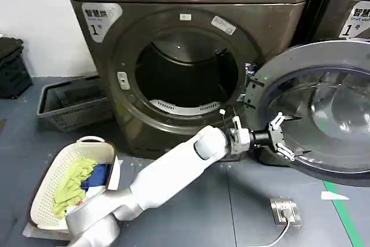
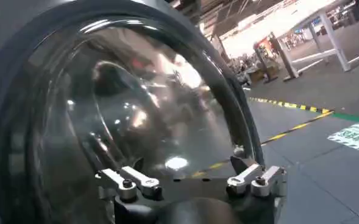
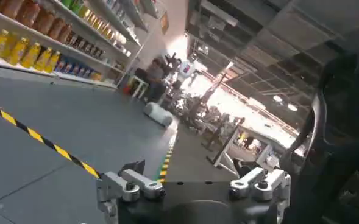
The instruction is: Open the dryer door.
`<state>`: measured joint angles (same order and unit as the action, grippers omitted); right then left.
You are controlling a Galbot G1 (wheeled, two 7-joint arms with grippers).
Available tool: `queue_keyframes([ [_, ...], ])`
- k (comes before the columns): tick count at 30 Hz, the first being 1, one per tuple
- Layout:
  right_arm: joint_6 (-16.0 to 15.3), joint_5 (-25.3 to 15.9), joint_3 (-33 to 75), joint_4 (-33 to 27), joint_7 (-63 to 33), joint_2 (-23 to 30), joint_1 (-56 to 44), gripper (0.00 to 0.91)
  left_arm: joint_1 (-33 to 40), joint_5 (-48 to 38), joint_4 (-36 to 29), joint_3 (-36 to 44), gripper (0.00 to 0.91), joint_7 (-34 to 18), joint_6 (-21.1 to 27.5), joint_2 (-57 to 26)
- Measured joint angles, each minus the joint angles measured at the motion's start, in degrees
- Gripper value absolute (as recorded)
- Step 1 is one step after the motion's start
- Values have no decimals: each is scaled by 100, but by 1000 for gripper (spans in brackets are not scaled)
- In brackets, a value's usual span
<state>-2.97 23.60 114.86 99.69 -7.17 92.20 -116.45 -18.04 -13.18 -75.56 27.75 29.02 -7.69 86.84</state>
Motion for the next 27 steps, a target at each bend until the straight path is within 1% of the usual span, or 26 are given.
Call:
queue_keyframes([
  [3, 4, -1, -2, -7, -1, 0, 0, 907, 17, 70, 66, -20, 907, -107, 51, 78],
  [8, 8, -6, -25, 26, -2, 0, 9, 907, 84, 62, 239, -113, 907, -443, 205, 239],
  [17, 13, -12, -81, 27, -2, 0, 37, 907, 61, 36, 211, -113, 907, -381, 178, 226],
  [20, 14, -12, -102, 47, 1, -1, 47, 907, 12, 6, 141, -110, 907, -354, 208, 176],
  [24, 14, -3, -109, 64, 16, 0, 49, 907, -81, -95, -69, -105, 907, -273, 438, 25],
  [27, 14, 11, -123, 65, 23, 0, 49, 907, -243, -174, -460, -81, 907, -193, 651, -165],
])
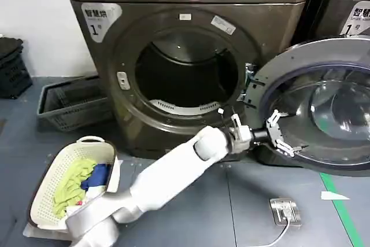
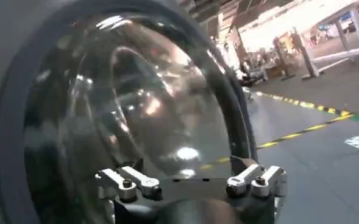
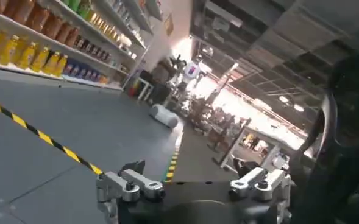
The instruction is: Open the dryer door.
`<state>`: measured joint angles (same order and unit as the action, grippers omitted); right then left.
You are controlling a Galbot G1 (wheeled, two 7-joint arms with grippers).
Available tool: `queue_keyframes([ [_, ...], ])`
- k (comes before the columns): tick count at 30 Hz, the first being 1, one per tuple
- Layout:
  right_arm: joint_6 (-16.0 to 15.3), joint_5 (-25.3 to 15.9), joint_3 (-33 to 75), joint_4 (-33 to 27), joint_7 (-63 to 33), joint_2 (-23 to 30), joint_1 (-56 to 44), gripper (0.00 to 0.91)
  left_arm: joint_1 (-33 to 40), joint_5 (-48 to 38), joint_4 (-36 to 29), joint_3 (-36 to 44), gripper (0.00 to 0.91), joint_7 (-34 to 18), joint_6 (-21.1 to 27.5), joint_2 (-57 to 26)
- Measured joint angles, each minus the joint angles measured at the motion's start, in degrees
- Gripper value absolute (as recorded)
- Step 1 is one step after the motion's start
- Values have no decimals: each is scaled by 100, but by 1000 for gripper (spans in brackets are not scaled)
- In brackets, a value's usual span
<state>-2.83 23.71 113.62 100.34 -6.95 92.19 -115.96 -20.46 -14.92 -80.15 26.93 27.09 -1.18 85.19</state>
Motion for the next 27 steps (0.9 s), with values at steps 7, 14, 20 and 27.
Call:
queue_keyframes([
  [7, -16, 31, -36, 42, 1, 0, 18, 907, -411, -389, -1383, -23, 907, -31, 537, -992],
  [14, -27, 132, -153, 214, 2, 0, 84, 907, -766, -986, -3000, -299, 907, -510, 1512, -2450],
  [20, -118, 240, -161, 398, 1, -1, 152, 907, -1618, -2154, -4191, -1323, 907, -1223, 2610, -3788],
  [27, -151, 283, -187, 561, 4, 0, 216, 907, -3262, -4298, -4872, -3520, 907, -2455, 4068, -4840],
])
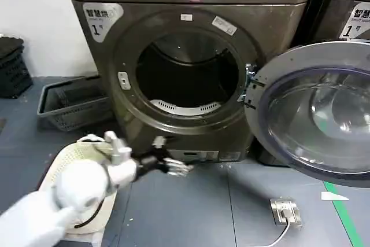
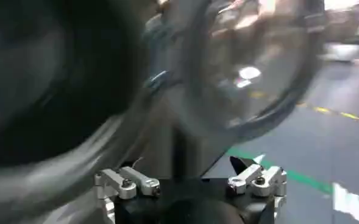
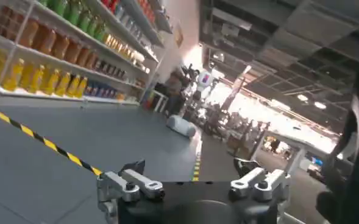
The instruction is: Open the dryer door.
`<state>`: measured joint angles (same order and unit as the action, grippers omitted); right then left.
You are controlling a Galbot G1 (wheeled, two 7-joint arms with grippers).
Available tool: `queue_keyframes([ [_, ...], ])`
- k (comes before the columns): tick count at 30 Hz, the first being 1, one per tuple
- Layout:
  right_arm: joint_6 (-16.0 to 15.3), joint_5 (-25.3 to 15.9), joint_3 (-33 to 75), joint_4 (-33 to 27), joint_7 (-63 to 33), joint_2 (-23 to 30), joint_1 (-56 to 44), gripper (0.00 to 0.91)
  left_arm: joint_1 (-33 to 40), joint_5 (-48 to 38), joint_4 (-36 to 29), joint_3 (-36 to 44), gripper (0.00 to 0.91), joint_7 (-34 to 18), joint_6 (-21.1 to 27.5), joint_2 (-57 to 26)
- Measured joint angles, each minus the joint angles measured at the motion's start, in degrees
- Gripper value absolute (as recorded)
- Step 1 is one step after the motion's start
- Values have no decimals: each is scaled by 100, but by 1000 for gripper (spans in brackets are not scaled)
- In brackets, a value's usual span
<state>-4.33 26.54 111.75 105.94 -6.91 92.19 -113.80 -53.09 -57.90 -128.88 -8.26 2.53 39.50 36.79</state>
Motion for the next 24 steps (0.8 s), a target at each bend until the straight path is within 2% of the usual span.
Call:
queue_keyframes([
  [3, -15, 25, -5, 14, 0, 0, 6, 907, -419, -1026, -9, -759, 907, -807, 274, -166],
  [7, -31, 76, -9, -9, -6, 0, 7, 907, -738, -2419, 46, -1499, 907, -2116, 278, -227],
  [13, -21, 82, -12, -114, -33, 0, 3, 907, -1231, -4282, 92, -2240, 907, -4208, 275, -328],
  [17, -23, 87, -9, -144, -95, 0, 3, 907, -1501, -5510, 298, -2561, 907, -5407, 272, -350],
  [20, -26, 98, -7, -146, -146, 0, 6, 907, -1657, -5996, 508, -2696, 907, -5956, 270, -367],
  [24, -23, 181, 20, -131, -187, 0, 7, 907, -1834, -6467, 761, -2789, 907, -6411, 269, -439],
])
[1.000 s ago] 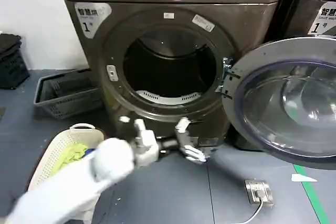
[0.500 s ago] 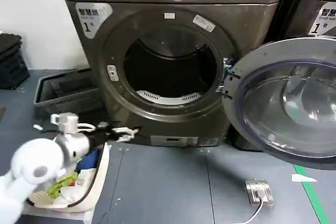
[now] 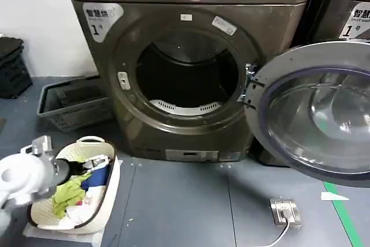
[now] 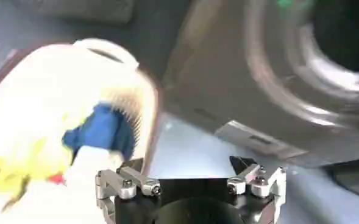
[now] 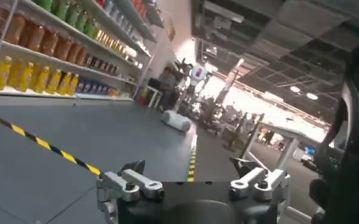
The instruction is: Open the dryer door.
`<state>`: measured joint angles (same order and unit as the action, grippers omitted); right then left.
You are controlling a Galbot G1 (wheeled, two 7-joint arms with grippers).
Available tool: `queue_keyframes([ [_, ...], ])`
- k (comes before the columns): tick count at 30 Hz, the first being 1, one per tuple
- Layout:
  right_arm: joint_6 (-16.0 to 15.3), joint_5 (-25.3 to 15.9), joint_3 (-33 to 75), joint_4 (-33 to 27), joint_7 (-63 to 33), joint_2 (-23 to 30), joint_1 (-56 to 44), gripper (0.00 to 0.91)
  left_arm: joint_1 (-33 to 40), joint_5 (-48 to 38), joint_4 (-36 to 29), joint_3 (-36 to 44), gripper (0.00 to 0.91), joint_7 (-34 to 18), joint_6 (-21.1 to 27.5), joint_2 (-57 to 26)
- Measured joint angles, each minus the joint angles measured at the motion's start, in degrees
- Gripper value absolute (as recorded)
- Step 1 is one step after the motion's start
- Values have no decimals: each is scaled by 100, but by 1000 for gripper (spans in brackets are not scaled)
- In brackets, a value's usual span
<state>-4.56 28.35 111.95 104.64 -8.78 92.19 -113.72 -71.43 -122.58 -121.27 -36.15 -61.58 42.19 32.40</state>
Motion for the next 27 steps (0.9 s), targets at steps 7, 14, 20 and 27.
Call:
queue_keyframes([
  [7, -30, 128, 62, -35, -6, 0, -33, 907, -86, -233, 343, 29, 907, -355, -1, -90],
  [14, 115, 160, 60, -76, -51, 0, -18, 907, -102, -702, 524, 10, 907, -518, 0, -129],
  [20, 136, 150, 57, -148, -19, 0, -38, 907, -111, -911, 580, 10, 907, -570, 0, -129],
  [27, 208, 151, 56, -241, -14, 0, -36, 907, -127, -818, 640, -7, 907, -554, 0, -135],
])
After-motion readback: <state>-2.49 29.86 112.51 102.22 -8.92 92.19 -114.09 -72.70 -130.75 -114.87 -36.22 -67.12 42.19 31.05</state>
